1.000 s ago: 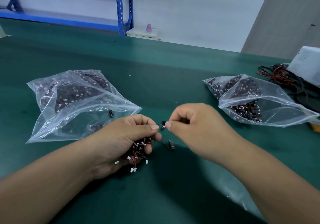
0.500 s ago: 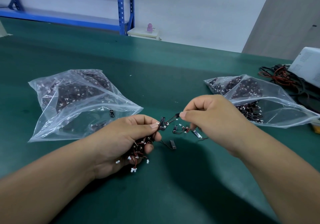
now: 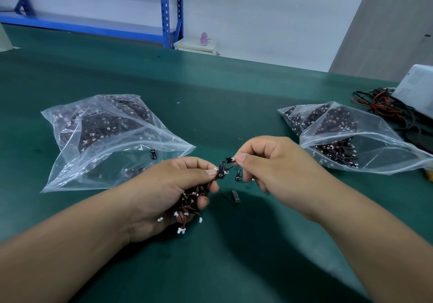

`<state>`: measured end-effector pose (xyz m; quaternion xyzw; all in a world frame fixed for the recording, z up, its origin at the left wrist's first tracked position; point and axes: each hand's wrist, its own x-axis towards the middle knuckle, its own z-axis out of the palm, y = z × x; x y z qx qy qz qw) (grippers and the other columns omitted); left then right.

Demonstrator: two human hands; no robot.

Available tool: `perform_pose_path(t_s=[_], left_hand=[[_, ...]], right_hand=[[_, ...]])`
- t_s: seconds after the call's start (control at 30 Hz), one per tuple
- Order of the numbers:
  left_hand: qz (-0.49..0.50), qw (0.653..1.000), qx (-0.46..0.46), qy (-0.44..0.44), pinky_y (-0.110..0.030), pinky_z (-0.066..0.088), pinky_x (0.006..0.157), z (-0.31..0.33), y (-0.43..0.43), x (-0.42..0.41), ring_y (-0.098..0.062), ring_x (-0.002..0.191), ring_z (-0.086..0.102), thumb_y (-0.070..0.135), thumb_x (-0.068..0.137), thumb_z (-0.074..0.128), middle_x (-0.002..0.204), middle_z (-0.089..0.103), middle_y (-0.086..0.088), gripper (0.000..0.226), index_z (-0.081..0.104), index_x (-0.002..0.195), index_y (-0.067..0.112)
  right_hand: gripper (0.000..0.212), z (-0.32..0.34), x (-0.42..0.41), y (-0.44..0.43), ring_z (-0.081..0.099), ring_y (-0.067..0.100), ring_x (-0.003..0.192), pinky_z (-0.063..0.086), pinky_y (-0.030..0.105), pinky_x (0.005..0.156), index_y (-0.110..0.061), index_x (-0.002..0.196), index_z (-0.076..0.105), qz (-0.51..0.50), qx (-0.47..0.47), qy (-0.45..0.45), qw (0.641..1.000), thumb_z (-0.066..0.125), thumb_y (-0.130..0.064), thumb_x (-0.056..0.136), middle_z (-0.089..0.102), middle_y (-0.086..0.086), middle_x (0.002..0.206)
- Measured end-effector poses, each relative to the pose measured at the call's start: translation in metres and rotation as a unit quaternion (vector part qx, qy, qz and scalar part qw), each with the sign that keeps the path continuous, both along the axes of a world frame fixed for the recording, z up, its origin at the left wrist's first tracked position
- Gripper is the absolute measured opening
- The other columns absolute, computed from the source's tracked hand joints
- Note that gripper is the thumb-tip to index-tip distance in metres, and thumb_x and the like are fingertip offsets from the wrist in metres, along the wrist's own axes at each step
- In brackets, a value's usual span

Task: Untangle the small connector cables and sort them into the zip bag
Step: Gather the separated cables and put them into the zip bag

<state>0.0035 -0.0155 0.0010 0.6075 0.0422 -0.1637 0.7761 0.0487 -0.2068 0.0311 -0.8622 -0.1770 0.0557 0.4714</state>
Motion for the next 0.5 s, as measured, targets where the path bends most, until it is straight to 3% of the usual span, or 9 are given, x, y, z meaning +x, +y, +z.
perform_pose_path(t_s=[0.1,0.23,0.5], left_hand=[[-0.003,1.0,0.004,0.0,-0.017,0.035,0.036,-0.0009,0.0001,0.0009,-0.012,0.047,0.051,0.022,0.077,0.071,0.075,0.065,-0.006,0.003,0.069,0.076,0.021],[-0.005,1.0,0.006,-0.002,-0.017,0.033,0.036,-0.0015,0.0004,0.0006,-0.012,0.046,0.05,0.022,0.077,0.071,0.073,0.064,-0.006,0.006,0.066,0.077,0.019],[-0.016,1.0,0.005,0.0,-0.015,0.033,0.033,0.0014,0.0002,-0.0005,-0.01,0.042,0.049,0.019,0.088,0.064,0.064,0.061,-0.003,0.009,0.062,0.081,0.014]], right_hand=[[0.02,0.0009,-0.0023,0.0006,0.041,0.008,0.046,0.036,0.022,0.046,-0.017,0.074,0.065,0.003,-0.015,-0.028,0.999,0.064,-0.025,0.093,0.067,0.002,0.067],[0.022,0.0039,0.0009,-0.0038,0.039,0.003,0.039,0.031,0.013,0.039,-0.02,0.068,0.066,-0.074,-0.007,-0.081,0.994,0.065,-0.025,0.089,0.066,0.003,0.066],[0.02,0.0028,0.0023,-0.0037,0.034,0.003,0.035,0.028,0.014,0.035,-0.015,0.066,0.064,-0.119,0.026,-0.061,0.991,0.065,-0.02,0.085,0.055,-0.003,0.049]])
